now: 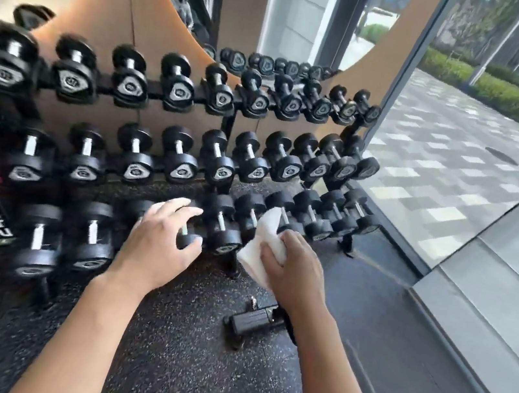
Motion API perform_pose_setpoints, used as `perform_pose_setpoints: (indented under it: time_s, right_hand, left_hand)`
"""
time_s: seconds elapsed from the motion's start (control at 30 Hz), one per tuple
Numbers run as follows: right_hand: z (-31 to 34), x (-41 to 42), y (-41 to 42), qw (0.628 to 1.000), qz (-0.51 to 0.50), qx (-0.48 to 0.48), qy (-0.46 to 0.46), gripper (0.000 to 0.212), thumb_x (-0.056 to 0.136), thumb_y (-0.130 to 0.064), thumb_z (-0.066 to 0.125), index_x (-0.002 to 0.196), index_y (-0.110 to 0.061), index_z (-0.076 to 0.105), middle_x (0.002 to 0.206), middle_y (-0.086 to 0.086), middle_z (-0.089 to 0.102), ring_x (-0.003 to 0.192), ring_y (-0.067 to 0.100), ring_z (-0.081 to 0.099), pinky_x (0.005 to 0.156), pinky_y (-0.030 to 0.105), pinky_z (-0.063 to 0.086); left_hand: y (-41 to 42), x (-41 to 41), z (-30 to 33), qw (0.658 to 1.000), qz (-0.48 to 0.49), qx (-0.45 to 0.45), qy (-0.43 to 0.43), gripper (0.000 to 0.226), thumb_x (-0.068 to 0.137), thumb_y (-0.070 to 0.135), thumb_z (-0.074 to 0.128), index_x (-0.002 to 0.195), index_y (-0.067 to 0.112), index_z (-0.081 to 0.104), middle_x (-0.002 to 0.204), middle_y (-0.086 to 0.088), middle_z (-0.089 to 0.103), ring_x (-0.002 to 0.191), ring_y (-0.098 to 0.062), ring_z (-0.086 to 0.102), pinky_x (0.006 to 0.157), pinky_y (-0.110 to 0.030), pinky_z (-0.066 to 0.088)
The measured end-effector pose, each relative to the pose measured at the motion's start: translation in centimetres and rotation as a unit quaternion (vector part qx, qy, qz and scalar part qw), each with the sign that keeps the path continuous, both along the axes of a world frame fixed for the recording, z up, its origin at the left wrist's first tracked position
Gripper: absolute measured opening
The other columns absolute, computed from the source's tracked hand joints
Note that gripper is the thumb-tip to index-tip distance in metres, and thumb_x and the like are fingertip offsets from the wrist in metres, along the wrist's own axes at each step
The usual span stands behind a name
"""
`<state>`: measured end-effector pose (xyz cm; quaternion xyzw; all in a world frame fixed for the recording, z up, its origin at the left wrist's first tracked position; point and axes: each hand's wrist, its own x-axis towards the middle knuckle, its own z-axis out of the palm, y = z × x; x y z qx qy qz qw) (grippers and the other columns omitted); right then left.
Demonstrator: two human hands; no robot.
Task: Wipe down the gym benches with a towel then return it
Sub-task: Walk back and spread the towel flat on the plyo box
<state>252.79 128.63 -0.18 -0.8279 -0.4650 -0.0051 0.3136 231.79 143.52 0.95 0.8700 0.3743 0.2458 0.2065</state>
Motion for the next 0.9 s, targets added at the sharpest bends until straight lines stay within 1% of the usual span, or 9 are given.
perform_pose_setpoints:
  time_s: [0.1,0.2,0.37,0.47,0.57,0.67,0.73,0.83,0.9]
  right_hand:
    - [-1.3,1.2,4.8,0.999,0.03,0.002,0.023,0.035,0.093,-0.054,0.056,0.078,-0.026,0.042,0.079,-0.011,0.051,0.068,0.007,0.05,0.065,0.036,0.046]
    - [-2.2,2.5,9.5,0.997,0.07,-0.009,0.037,0.034,0.093,-0.053,0.056,0.079,-0.026,0.042,0.081,-0.011,0.051,0.071,0.008,0.05,0.068,0.037,0.046]
    - [-3.0,3.4,17.2,0.988,0.155,-0.021,0.008,0.032,0.094,-0.048,0.06,0.08,-0.027,0.041,0.08,-0.012,0.048,0.075,0.017,0.048,0.073,0.038,0.04]
    - [-3.9,2.3,21.3,0.978,0.205,-0.03,-0.009,0.03,0.095,-0.049,0.059,0.083,-0.024,0.046,0.086,-0.009,0.054,0.083,0.02,0.053,0.08,0.04,0.043]
    - [-4.8,-0.5,25.0,0.968,0.249,-0.025,0.005,0.031,0.096,-0.048,0.06,0.089,-0.018,0.055,0.09,-0.005,0.058,0.086,0.022,0.054,0.075,0.039,0.045]
    - [-5.0,-4.6,27.8,0.955,0.296,-0.01,-0.002,0.031,0.095,-0.046,0.062,0.091,-0.016,0.057,0.088,-0.004,0.057,0.083,0.022,0.054,0.07,0.038,0.045]
    - [-4.8,-7.3,29.5,0.947,0.321,-0.002,-0.019,0.032,0.095,-0.046,0.062,0.089,-0.015,0.056,0.086,-0.003,0.056,0.081,0.023,0.052,0.069,0.039,0.044]
    - [-4.3,-11.5,31.8,0.942,0.336,0.006,-0.027,0.031,0.096,-0.047,0.06,0.086,-0.018,0.052,0.084,-0.005,0.054,0.079,0.021,0.05,0.067,0.038,0.042]
    - [-3.9,-15.0,32.9,0.942,0.333,0.021,-0.02,0.031,0.095,-0.046,0.06,0.084,-0.019,0.049,0.083,-0.006,0.053,0.078,0.021,0.049,0.066,0.037,0.041]
  left_hand:
    - [3.0,0.4,-1.3,0.999,0.026,-0.01,0.022,0.052,0.091,0.036,0.067,0.141,0.03,0.057,0.154,0.007,0.047,0.144,-0.019,0.036,0.118,-0.048,0.037]
    - [5.9,1.2,-2.2,0.998,0.054,-0.014,0.039,0.051,0.091,0.035,0.065,0.141,0.029,0.057,0.153,0.007,0.047,0.143,-0.018,0.036,0.119,-0.044,0.035]
    - [10.5,1.5,-2.3,0.992,0.103,-0.011,0.071,0.049,0.091,0.037,0.065,0.139,0.032,0.057,0.152,0.011,0.047,0.142,-0.013,0.034,0.119,-0.043,0.035]
    - [12.1,-0.3,-2.1,0.987,0.138,-0.015,0.081,0.048,0.091,0.038,0.063,0.139,0.034,0.056,0.152,0.011,0.046,0.142,-0.013,0.034,0.119,-0.044,0.037]
    - [13.2,-3.4,-1.8,0.978,0.186,-0.02,0.091,0.048,0.092,0.035,0.065,0.14,0.031,0.057,0.152,0.008,0.046,0.143,-0.014,0.033,0.12,-0.044,0.035]
    - [14.4,-7.5,-1.6,0.967,0.232,-0.028,0.099,0.049,0.093,0.036,0.063,0.141,0.032,0.055,0.154,0.009,0.044,0.145,-0.014,0.031,0.12,-0.045,0.035]
    - [15.4,-10.4,-1.6,0.962,0.255,-0.023,0.094,0.049,0.094,0.038,0.062,0.142,0.032,0.055,0.154,0.01,0.044,0.144,-0.012,0.031,0.12,-0.043,0.034]
    - [16.9,-14.9,-1.5,0.959,0.272,-0.012,0.081,0.047,0.093,0.037,0.063,0.139,0.03,0.058,0.152,0.01,0.046,0.143,-0.013,0.033,0.119,-0.035,0.028]
    - [17.6,-18.2,-1.3,0.958,0.274,-0.005,0.079,0.046,0.093,0.036,0.063,0.139,0.03,0.058,0.151,0.009,0.047,0.143,-0.013,0.034,0.119,-0.035,0.029]
